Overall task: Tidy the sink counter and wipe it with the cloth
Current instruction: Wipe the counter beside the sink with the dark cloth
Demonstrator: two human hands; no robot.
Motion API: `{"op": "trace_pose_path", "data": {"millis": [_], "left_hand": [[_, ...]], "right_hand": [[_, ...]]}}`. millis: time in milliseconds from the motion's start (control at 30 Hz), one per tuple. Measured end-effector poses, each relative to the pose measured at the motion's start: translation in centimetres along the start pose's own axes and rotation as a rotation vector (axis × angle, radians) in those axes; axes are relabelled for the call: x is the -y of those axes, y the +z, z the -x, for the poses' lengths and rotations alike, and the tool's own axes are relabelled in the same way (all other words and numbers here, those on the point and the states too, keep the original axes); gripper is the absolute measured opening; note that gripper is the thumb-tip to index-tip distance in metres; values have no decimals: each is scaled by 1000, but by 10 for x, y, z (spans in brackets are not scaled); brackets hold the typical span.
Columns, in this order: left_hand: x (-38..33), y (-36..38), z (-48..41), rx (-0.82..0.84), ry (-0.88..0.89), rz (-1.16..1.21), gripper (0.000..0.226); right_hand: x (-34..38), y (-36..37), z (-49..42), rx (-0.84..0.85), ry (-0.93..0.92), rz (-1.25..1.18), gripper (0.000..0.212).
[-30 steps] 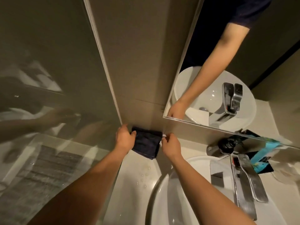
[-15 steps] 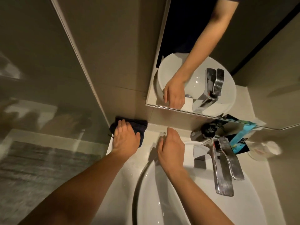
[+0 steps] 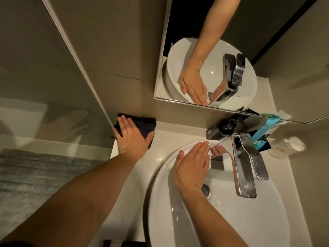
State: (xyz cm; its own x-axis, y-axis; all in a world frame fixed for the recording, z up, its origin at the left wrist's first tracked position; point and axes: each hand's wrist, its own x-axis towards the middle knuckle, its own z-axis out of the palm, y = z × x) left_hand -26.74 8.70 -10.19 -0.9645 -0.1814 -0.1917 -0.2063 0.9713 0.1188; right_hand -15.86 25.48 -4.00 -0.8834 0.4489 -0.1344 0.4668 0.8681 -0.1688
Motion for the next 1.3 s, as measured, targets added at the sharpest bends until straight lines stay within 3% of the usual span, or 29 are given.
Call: {"op": "trace_pose_path", "data": {"millis": [400,1300], "left_hand": [[20,2,24,-7,-8,-22,88],[95,29,212,1,-113,63,79]], "right_hand": [[-5,10,-3,-60,-22,19,76],[-17,12,-2,-87,-107,-58,82]]}}
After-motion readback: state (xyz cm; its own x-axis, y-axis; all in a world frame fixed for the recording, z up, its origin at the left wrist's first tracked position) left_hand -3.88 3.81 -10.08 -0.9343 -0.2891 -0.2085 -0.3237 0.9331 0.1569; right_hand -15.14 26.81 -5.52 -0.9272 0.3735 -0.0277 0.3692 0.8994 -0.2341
